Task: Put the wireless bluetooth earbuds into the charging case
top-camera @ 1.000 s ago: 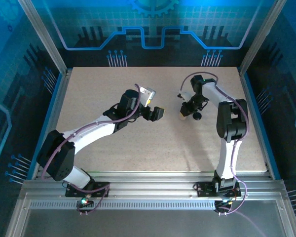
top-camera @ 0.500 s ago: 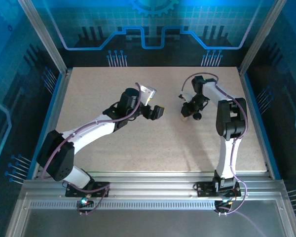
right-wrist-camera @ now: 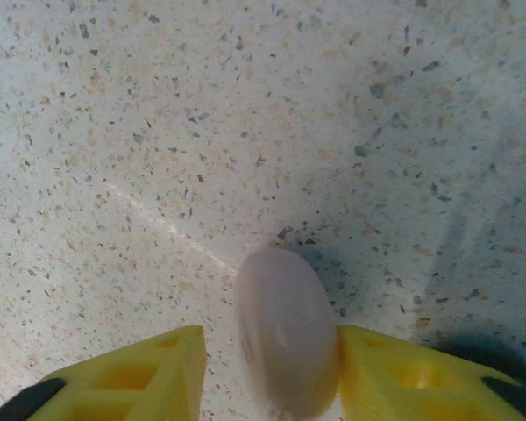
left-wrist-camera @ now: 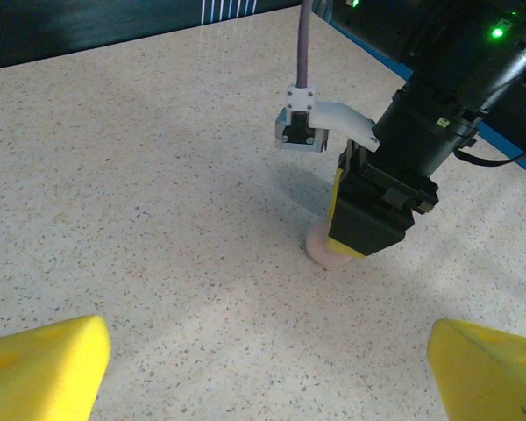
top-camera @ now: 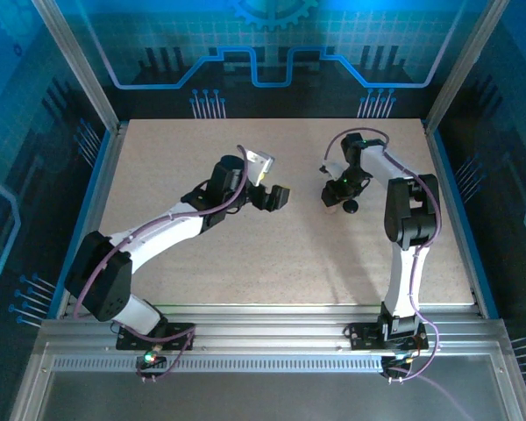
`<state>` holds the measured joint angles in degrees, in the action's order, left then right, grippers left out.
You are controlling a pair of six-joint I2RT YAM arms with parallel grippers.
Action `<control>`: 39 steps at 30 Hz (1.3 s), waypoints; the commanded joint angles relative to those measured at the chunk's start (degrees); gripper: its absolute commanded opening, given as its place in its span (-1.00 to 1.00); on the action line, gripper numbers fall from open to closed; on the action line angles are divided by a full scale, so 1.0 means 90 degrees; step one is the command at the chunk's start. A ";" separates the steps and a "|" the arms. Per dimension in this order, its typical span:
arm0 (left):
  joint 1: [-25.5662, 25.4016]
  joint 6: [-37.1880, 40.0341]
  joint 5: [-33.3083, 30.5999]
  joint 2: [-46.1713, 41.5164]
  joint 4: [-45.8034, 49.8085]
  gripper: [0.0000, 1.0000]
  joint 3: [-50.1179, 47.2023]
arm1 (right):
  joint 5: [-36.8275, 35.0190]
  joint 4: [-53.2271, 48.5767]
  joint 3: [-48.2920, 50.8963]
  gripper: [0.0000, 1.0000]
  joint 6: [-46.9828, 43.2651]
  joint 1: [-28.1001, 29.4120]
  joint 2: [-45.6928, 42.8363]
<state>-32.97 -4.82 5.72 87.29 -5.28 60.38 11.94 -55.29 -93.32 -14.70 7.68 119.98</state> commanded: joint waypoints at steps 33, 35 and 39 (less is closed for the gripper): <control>0.2771 -0.0075 -0.4294 -0.3677 -0.0181 0.98 -0.3361 | -0.1057 0.6890 0.5934 0.99 0.1904 -0.0546 -0.4653; 0.2873 0.0130 -0.4224 -0.3671 -0.1123 0.98 -0.4015 | -0.1127 0.7526 0.6334 0.99 0.1885 -0.0559 -0.4741; 0.3077 0.0306 -0.3420 -0.3101 -0.3595 0.98 -0.5136 | -0.1090 0.8426 0.6860 0.99 0.1622 -0.0561 -0.4938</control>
<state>-6.35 -5.30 -28.62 56.51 -18.92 17.98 3.16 8.12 -33.10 0.84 3.53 78.04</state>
